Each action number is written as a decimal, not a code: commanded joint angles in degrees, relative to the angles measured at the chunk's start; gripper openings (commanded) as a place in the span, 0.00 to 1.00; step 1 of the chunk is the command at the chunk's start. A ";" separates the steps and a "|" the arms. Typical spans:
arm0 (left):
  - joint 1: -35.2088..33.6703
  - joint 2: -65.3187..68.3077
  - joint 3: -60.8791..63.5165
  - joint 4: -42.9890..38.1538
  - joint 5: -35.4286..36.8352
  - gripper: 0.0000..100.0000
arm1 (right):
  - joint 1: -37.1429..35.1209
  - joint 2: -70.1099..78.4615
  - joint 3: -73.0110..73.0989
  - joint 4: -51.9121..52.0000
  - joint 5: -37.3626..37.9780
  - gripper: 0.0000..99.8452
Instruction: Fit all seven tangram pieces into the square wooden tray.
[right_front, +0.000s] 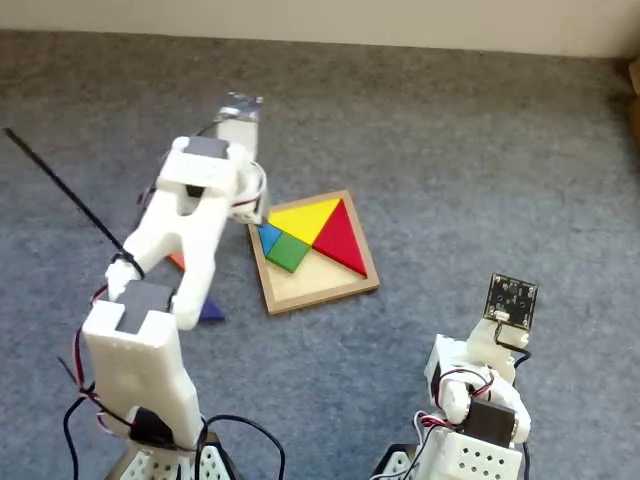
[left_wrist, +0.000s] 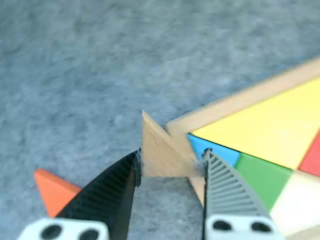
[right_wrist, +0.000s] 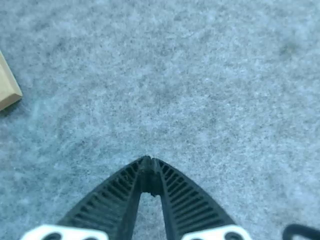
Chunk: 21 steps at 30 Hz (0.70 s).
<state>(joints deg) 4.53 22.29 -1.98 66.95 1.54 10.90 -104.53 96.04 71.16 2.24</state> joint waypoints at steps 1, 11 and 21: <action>5.76 -4.26 -0.31 0.62 -7.38 0.05 | -0.04 -0.75 7.69 0.48 0.53 0.01; 12.88 -4.18 -0.48 1.67 -26.99 0.06 | 0.04 -0.75 7.69 0.48 0.53 0.01; 13.41 -4.26 -1.01 4.31 -47.56 0.06 | 0.04 -0.75 7.78 0.48 0.53 0.01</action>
<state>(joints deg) 16.48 22.29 -1.98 69.49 -40.13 10.90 -104.53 96.04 71.16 2.24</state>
